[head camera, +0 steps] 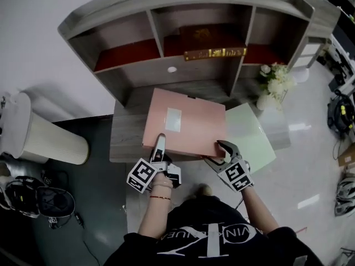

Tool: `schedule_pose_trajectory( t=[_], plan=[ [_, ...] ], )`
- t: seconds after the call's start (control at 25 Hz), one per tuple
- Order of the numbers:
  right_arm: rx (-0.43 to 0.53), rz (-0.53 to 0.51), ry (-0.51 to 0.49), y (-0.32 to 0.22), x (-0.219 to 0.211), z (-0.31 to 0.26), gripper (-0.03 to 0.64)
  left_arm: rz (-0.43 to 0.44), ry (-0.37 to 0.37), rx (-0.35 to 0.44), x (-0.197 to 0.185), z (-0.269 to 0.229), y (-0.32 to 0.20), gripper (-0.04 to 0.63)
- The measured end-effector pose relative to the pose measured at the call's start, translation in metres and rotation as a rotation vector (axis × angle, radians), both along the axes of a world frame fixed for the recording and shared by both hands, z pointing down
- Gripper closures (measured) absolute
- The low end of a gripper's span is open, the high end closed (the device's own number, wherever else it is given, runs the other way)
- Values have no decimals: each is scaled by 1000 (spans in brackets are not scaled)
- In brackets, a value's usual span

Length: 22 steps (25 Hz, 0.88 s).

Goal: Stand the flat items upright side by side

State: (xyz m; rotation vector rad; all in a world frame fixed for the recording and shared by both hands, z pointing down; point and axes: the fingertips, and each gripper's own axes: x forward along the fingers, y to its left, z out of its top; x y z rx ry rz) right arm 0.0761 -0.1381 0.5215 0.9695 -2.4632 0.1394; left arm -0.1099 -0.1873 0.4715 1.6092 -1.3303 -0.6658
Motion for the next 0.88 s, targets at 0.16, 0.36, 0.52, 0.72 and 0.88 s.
schedule_pose_trajectory(
  t=[0.16,0.36,0.52,0.72,0.88],
  plan=[
    [-7,-104,-2,-4,-36,3,298,-31,-98,44,-25,-19,5,318],
    [-26,-204,-49,-2,-73,3,327,-82,-215,51,-48,-34,12,318],
    [-44,-245,-81,3,-93,5,325,-108,-290,62,-53,-46,21,318],
    [-59,-285,-104,8,-111,9,333,-135,-397,74,-62,-56,28,318],
    [-63,-326,-103,8,-127,9,336,-150,-446,81,-71,-64,31,318]
  ],
)
